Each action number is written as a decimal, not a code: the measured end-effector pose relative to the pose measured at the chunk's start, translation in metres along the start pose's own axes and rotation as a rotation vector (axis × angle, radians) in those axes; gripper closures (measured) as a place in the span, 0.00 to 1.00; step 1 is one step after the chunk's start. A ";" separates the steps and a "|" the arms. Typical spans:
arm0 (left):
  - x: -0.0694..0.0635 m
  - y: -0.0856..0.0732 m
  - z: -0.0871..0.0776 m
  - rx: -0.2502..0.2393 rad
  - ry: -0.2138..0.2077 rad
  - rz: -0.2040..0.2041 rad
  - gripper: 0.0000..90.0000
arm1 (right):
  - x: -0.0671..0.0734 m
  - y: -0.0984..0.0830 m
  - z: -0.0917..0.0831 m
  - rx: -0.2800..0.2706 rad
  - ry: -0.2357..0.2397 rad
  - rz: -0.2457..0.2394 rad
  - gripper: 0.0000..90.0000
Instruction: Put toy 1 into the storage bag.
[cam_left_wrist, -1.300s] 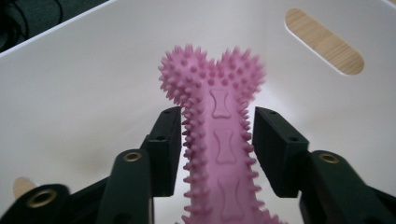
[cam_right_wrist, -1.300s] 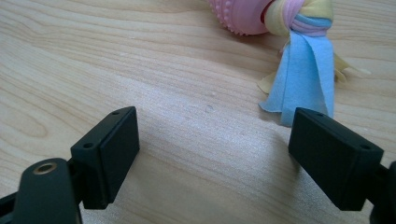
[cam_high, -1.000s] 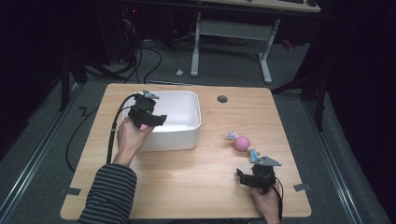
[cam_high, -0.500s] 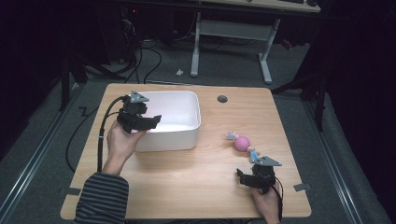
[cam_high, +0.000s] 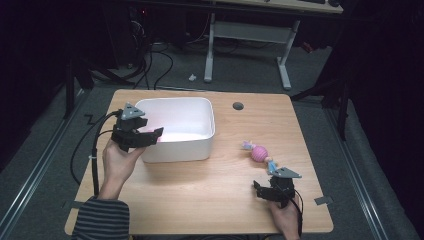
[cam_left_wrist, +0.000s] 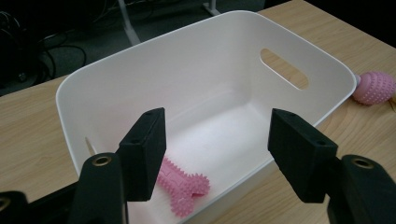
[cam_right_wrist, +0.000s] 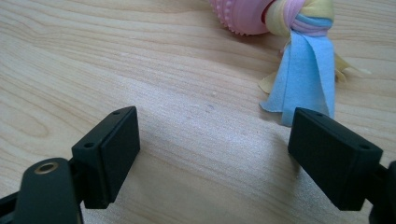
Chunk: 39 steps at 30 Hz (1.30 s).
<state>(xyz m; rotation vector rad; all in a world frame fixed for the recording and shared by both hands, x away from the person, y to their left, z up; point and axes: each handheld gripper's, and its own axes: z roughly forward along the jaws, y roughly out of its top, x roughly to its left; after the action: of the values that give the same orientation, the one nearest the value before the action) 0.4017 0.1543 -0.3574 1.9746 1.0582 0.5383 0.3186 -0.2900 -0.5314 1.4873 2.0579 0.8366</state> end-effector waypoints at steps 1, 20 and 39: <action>0.001 -0.002 -0.002 -0.002 0.002 -0.003 0.42 | 0.000 0.000 0.000 0.000 0.000 0.000 0.18; 0.003 -0.034 -0.024 -0.035 -0.004 -0.049 0.42 | 0.000 0.000 0.000 -0.001 -0.001 0.000 0.18; 0.001 -0.063 -0.029 -0.046 0.000 -0.077 0.41 | 0.000 0.000 0.000 0.000 -0.001 0.000 0.18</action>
<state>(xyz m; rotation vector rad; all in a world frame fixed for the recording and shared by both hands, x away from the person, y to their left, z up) 0.3523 0.1887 -0.3924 1.8860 1.1069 0.5164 0.3185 -0.2898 -0.5314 1.4872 2.0570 0.8359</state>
